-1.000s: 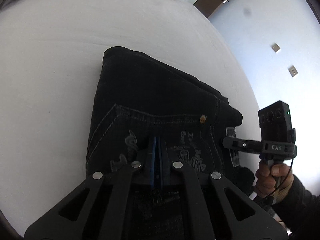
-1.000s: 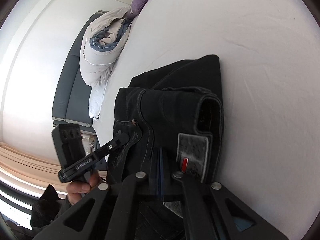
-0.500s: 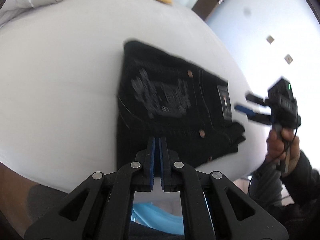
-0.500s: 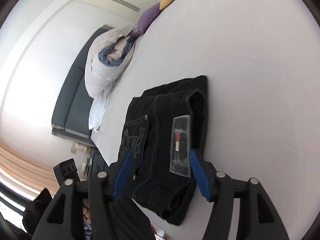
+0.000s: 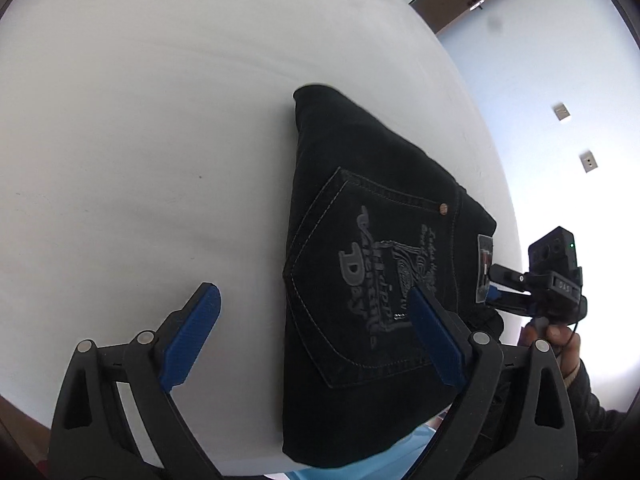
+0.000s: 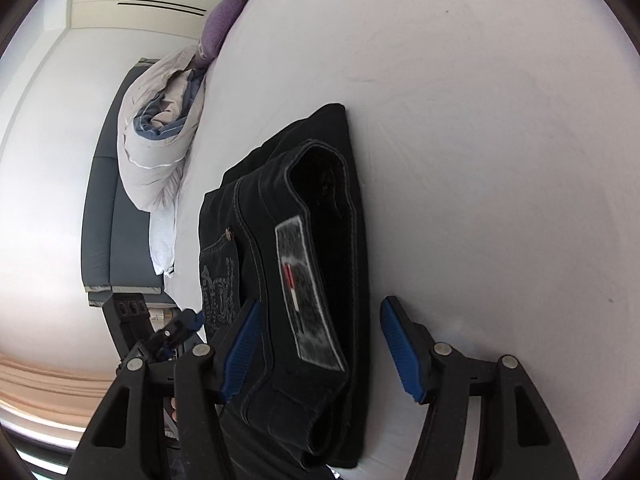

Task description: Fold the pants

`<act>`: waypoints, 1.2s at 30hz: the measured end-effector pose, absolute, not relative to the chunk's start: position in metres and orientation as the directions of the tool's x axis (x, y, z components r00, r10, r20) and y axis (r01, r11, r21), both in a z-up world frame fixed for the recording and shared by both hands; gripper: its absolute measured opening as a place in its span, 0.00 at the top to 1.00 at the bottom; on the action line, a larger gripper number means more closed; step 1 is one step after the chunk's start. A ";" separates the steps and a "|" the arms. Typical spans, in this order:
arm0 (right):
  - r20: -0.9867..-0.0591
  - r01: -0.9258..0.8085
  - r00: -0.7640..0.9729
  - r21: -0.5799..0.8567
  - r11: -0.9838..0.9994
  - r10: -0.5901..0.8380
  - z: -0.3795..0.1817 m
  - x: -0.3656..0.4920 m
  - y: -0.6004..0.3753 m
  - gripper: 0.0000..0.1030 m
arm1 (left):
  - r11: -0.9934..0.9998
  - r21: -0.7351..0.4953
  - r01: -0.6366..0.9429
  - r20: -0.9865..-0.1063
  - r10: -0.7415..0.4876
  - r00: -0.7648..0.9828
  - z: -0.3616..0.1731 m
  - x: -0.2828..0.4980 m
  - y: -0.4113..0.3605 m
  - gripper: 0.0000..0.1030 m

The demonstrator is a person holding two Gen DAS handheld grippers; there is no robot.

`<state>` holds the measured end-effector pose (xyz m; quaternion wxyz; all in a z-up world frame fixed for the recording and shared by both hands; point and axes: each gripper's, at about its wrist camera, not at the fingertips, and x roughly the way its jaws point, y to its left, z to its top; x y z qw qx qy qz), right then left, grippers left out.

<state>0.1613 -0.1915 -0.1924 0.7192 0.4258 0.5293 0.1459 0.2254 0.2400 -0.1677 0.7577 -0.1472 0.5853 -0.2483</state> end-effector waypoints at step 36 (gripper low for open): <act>-0.652 -0.021 0.615 0.550 0.835 0.444 -0.067 0.226 -0.240 0.83 | 0.859 -0.287 0.424 -0.801 -0.458 0.387 -0.059 0.290 0.058 0.81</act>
